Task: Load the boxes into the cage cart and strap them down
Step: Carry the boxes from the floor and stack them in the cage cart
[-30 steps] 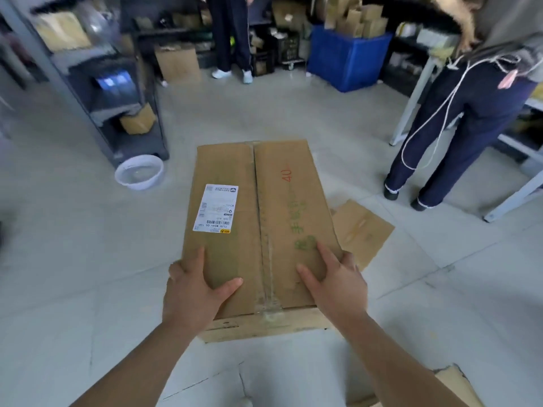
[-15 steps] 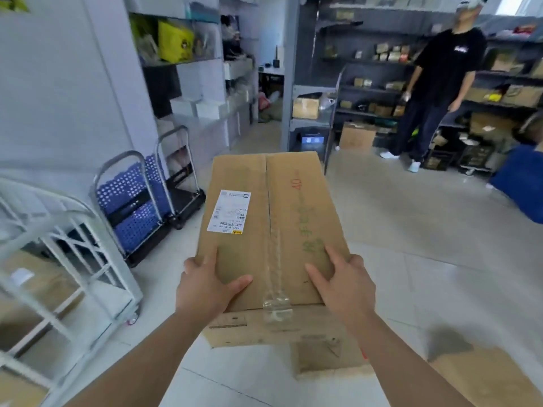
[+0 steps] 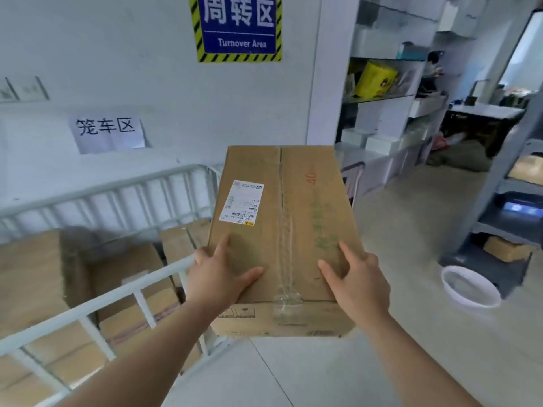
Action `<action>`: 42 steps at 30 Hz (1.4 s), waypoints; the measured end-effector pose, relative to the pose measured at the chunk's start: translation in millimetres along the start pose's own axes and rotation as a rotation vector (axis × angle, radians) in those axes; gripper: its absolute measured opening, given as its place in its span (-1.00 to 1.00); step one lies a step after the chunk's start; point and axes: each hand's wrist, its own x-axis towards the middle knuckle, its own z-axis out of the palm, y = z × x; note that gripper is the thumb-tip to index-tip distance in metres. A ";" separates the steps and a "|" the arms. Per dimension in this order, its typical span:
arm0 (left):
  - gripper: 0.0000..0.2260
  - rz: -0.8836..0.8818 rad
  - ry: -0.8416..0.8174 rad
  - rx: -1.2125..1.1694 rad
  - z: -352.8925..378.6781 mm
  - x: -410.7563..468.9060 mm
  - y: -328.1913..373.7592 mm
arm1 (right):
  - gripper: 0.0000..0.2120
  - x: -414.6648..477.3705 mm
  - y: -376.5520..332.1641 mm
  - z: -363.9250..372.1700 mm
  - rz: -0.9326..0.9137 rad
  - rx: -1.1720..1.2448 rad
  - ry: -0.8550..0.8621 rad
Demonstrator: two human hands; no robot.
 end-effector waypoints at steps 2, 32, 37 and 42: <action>-0.05 -0.050 0.056 0.012 -22.1 22.5 -24.3 | -0.33 21.9 -39.6 22.0 -0.067 0.029 -0.017; -0.15 -0.725 0.286 0.074 -111.3 303.0 -315.3 | -0.33 242.0 -420.0 361.1 -0.572 0.138 -0.542; -0.18 -0.729 0.199 0.053 -109.2 351.1 -383.3 | -0.35 242.1 -460.8 418.9 -0.490 0.105 -0.601; -0.15 -0.737 0.085 0.034 -97.9 395.6 -441.4 | -0.36 245.2 -484.6 474.4 -0.427 0.030 -0.631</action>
